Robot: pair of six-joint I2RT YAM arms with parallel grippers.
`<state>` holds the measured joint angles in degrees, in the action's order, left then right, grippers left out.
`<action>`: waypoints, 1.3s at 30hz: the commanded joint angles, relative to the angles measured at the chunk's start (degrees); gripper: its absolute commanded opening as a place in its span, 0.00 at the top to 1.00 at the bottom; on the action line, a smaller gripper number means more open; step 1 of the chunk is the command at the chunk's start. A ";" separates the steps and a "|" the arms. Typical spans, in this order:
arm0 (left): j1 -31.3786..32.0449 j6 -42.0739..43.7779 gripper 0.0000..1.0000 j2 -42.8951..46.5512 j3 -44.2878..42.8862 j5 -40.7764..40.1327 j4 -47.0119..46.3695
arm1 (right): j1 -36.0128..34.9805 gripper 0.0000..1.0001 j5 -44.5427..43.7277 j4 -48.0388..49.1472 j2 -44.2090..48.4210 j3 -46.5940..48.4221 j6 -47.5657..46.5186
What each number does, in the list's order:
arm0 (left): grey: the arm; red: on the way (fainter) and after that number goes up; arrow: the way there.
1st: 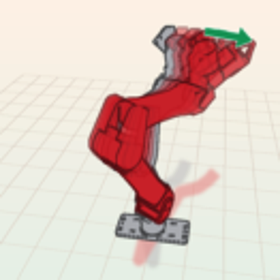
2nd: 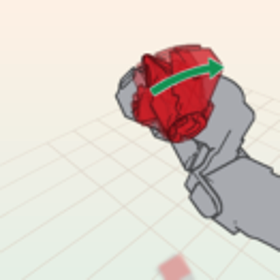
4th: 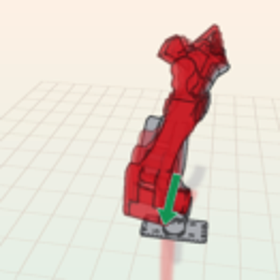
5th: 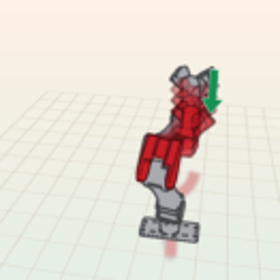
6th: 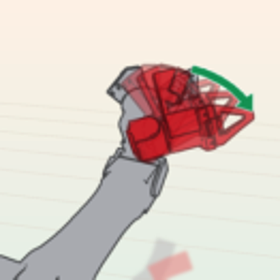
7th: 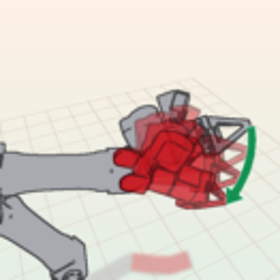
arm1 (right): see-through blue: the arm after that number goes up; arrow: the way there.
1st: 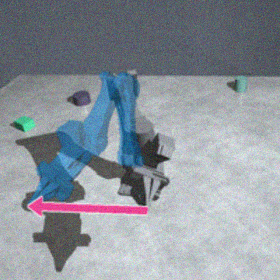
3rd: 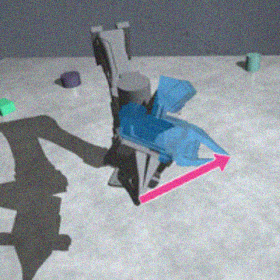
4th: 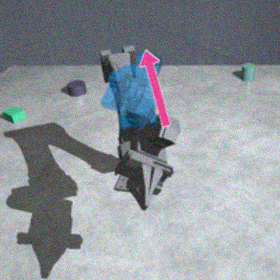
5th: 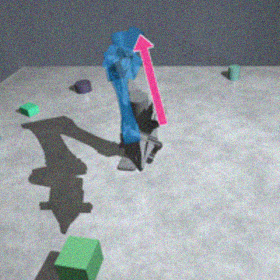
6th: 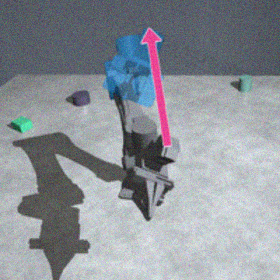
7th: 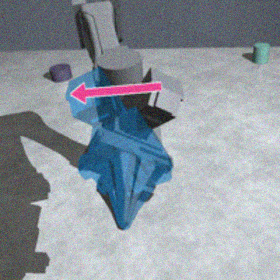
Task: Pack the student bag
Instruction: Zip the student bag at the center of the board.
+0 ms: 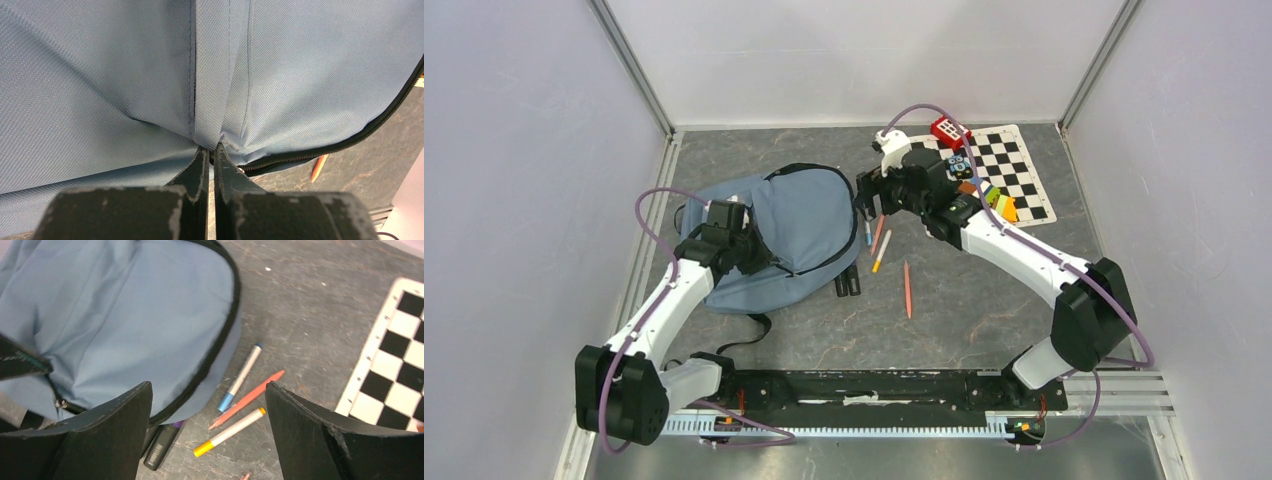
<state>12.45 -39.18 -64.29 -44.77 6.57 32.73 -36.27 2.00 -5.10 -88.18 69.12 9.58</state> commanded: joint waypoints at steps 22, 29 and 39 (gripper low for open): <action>0.12 -5.29 0.98 1.60 -4.64 3.12 1.45 | -19.70 0.25 13.58 -2.53 -25.10 18.96 -13.63; 0.12 -5.65 0.98 2.50 -4.27 3.36 1.41 | -21.36 0.29 11.41 -3.51 -29.81 22.19 -13.15; 0.12 -5.45 0.98 1.92 -4.88 2.94 1.37 | -22.16 0.77 6.50 -3.99 -30.85 25.21 -11.00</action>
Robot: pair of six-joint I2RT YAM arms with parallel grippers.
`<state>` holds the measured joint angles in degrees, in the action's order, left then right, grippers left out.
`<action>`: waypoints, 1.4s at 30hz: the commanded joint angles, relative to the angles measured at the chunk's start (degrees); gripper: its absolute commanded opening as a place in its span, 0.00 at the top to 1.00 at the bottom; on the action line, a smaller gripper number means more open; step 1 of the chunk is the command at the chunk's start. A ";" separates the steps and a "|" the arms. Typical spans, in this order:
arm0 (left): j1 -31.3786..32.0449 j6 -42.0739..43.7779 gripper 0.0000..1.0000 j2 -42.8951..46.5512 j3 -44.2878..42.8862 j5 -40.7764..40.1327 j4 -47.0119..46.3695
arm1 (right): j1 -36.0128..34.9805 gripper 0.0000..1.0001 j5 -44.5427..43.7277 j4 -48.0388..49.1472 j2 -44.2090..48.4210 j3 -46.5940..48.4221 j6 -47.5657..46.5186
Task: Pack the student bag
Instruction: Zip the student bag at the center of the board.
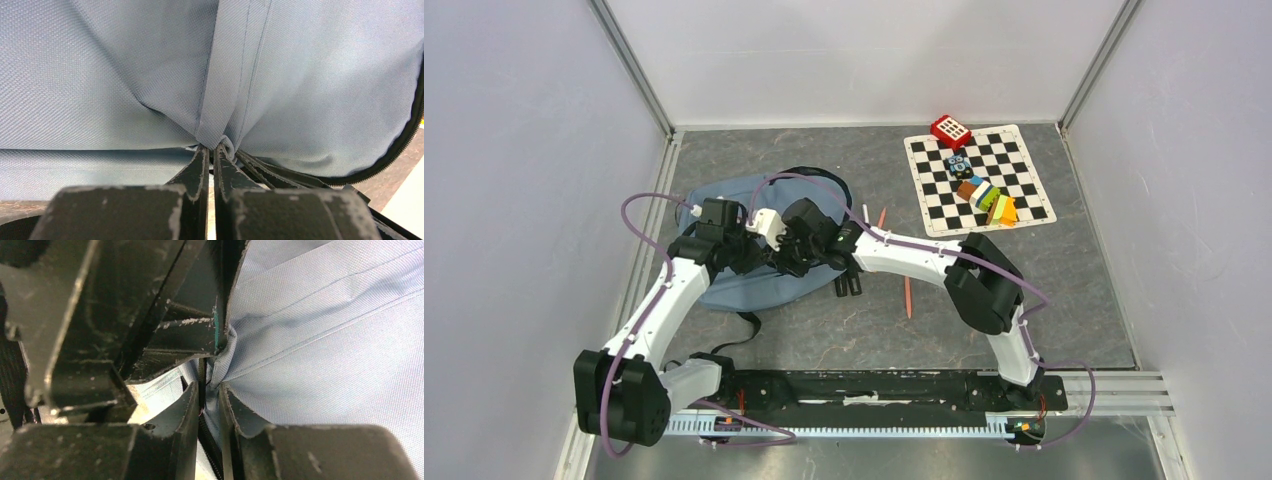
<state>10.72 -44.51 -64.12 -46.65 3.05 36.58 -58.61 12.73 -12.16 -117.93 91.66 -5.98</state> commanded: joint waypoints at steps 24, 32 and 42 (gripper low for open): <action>1.58 -0.49 0.98 -0.07 -4.85 5.50 -1.27 | 0.07 0.61 1.45 4.79 3.19 1.35 12.75; 1.30 -0.93 0.98 0.27 -4.77 5.63 -1.16 | 1.40 0.60 2.45 8.14 6.23 -0.71 16.14; 0.93 -1.31 0.98 0.15 -5.16 5.94 -0.73 | 4.73 0.60 5.68 8.45 8.96 -1.76 18.65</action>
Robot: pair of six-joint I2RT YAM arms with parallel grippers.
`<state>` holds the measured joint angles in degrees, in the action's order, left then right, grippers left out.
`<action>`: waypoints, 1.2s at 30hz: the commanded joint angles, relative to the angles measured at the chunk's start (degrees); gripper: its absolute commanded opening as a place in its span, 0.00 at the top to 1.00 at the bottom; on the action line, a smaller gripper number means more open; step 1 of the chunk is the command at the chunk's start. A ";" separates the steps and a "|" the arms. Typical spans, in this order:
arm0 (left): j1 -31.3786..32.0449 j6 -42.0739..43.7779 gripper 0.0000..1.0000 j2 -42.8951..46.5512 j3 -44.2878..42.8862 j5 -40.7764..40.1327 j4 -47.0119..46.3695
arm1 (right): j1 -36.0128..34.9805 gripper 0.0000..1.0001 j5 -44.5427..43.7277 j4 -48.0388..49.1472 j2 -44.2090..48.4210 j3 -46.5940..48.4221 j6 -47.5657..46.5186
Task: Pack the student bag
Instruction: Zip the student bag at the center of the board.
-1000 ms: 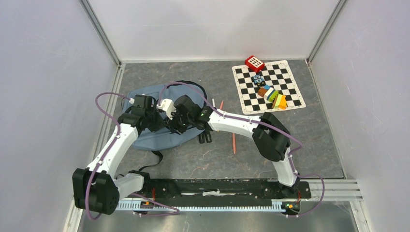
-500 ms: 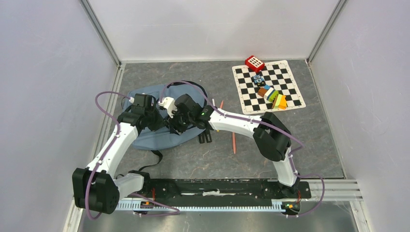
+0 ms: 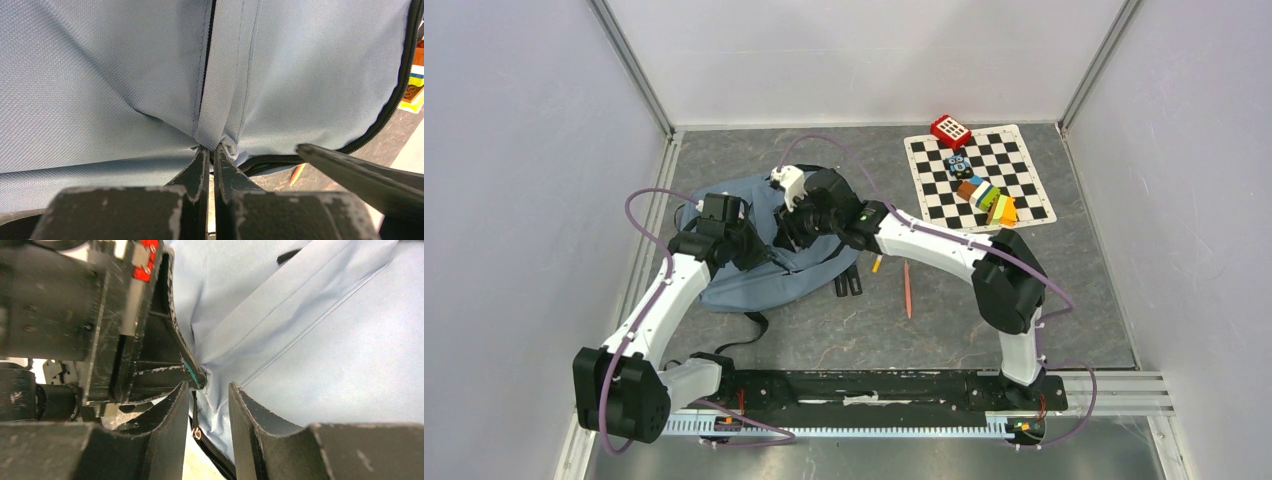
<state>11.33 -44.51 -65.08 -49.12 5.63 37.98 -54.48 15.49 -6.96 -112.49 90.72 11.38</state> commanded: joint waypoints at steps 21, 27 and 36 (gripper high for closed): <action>-0.52 -1.74 0.98 0.89 -3.53 3.78 -1.94 | 0.01 0.66 11.13 -3.47 -0.73 -1.19 -4.58; -0.52 -2.16 0.98 1.26 -3.26 3.29 -2.20 | -0.02 0.67 13.05 -3.88 -3.38 1.26 -4.66; -0.52 -2.33 0.98 1.67 -3.13 3.26 -1.90 | -0.50 0.67 10.41 -2.62 -5.60 2.97 -3.24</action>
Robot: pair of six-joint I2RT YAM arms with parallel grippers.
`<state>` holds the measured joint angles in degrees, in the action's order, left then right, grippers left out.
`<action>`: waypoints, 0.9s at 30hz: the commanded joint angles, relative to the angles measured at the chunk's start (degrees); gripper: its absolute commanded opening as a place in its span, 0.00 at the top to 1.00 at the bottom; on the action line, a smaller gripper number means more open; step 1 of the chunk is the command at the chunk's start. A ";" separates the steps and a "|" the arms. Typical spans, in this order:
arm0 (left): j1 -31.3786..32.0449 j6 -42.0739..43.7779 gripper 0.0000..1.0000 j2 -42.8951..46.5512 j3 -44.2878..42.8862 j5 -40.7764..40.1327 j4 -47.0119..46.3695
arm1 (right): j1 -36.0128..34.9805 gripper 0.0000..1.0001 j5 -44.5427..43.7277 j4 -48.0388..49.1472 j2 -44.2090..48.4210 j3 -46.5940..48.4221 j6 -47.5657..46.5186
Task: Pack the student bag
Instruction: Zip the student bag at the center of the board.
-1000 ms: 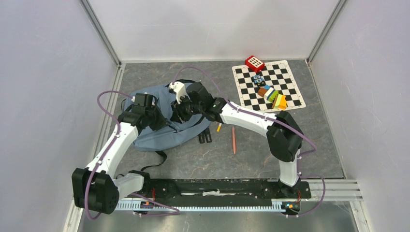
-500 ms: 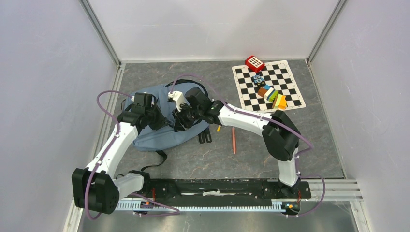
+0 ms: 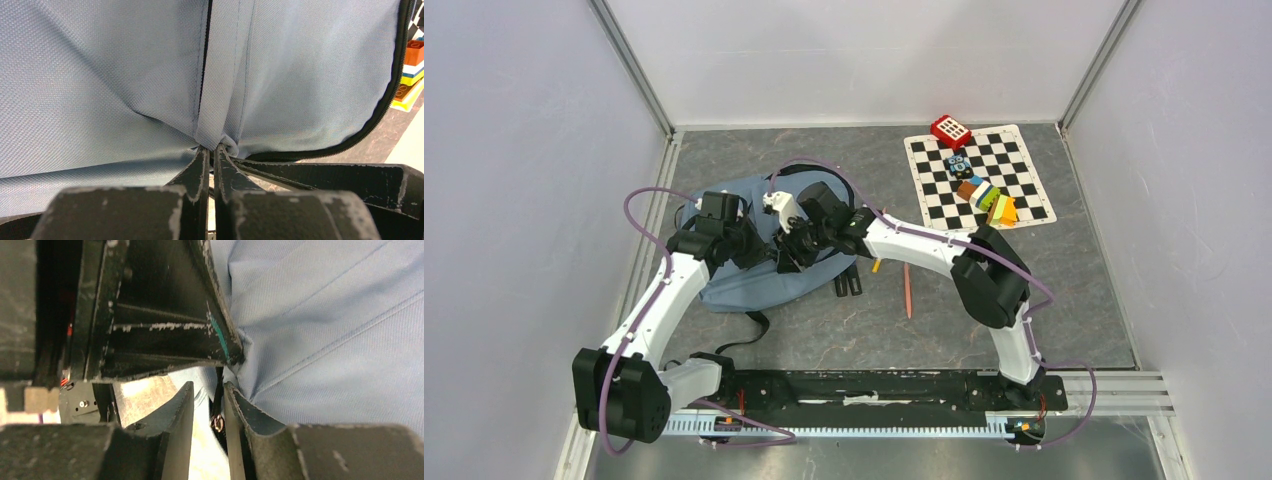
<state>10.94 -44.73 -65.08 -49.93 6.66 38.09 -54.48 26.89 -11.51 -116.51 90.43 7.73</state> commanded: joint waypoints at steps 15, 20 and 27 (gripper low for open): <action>-0.38 -0.88 0.35 2.51 -3.45 -5.17 2.05 | -0.48 1.00 -8.23 2.60 2.30 -1.48 -1.95; -0.48 -1.06 0.30 0.71 -1.84 -4.58 -2.00 | -0.45 1.00 -6.34 3.03 1.90 -0.91 -1.36; -0.48 0.81 0.47 -2.23 -1.92 -4.96 -8.03 | -0.48 1.00 -5.51 3.86 2.44 -1.67 -0.76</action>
<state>10.61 -44.88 -65.34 -51.03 3.05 35.88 -55.00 20.95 -10.72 -117.99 89.17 7.22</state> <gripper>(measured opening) 0.583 0.011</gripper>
